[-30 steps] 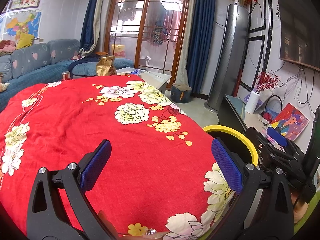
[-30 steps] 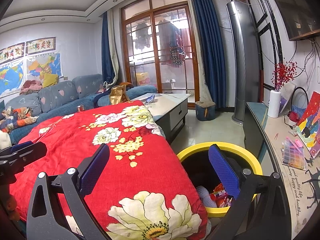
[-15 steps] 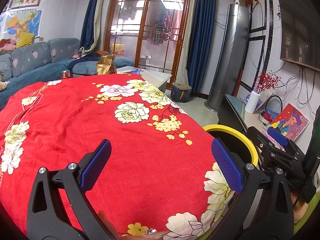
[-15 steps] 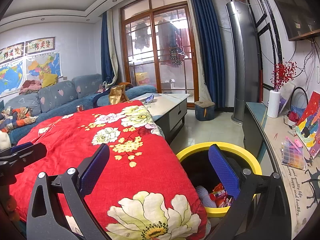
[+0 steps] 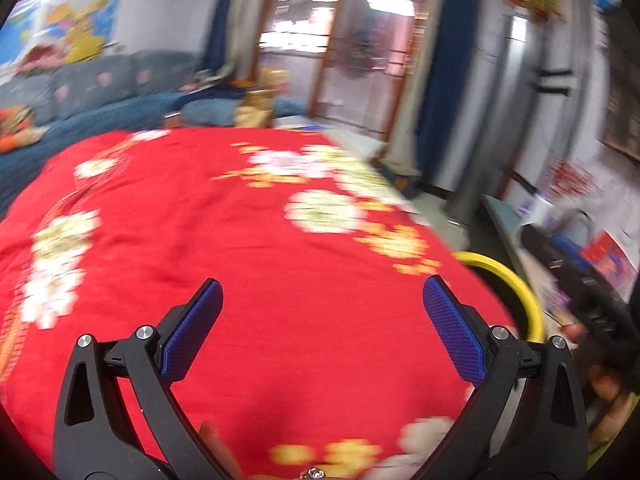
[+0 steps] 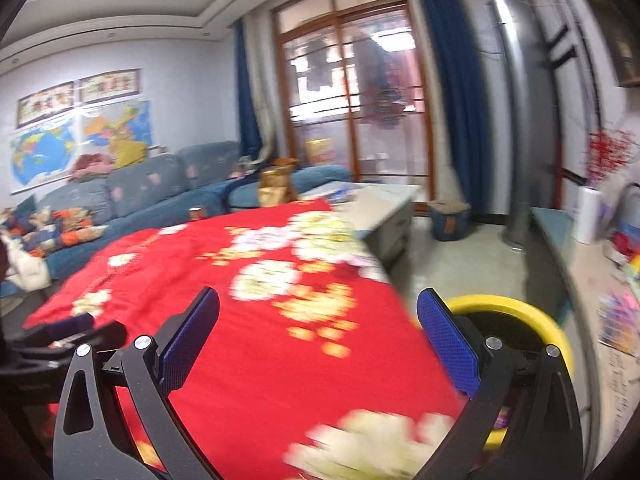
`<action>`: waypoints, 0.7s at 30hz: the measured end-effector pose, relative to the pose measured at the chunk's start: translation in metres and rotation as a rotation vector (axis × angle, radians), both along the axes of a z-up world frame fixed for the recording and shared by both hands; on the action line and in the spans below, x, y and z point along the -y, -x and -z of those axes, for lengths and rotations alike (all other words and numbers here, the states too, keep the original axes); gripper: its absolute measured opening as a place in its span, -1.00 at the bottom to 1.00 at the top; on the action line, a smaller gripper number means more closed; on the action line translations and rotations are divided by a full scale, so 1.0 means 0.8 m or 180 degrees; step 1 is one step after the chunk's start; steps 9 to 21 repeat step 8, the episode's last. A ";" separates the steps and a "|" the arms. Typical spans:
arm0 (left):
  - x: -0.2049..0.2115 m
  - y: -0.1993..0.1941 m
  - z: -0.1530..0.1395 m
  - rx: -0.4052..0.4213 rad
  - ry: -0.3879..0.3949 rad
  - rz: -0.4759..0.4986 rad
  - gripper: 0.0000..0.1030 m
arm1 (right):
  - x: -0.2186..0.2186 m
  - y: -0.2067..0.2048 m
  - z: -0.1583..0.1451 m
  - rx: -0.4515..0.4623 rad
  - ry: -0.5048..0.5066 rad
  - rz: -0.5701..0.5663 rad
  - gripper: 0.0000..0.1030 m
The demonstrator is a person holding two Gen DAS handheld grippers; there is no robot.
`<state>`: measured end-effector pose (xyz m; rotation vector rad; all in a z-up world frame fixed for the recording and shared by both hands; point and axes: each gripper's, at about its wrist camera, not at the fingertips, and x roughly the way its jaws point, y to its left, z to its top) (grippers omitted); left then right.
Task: Collect trash
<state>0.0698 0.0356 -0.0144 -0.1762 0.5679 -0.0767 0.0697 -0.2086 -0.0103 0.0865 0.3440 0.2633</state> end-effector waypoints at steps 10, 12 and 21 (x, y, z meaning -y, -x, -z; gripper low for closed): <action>-0.321 -0.006 0.042 -0.0755 -0.0335 -0.2075 0.79 | -0.296 -0.094 -0.006 -0.0972 0.0257 -0.1466 0.87; -0.321 -0.006 0.042 -0.0755 -0.0335 -0.2075 0.79 | -0.296 -0.094 -0.006 -0.0972 0.0257 -0.1466 0.87; -0.321 -0.006 0.042 -0.0755 -0.0335 -0.2075 0.79 | -0.296 -0.094 -0.006 -0.0972 0.0257 -0.1466 0.87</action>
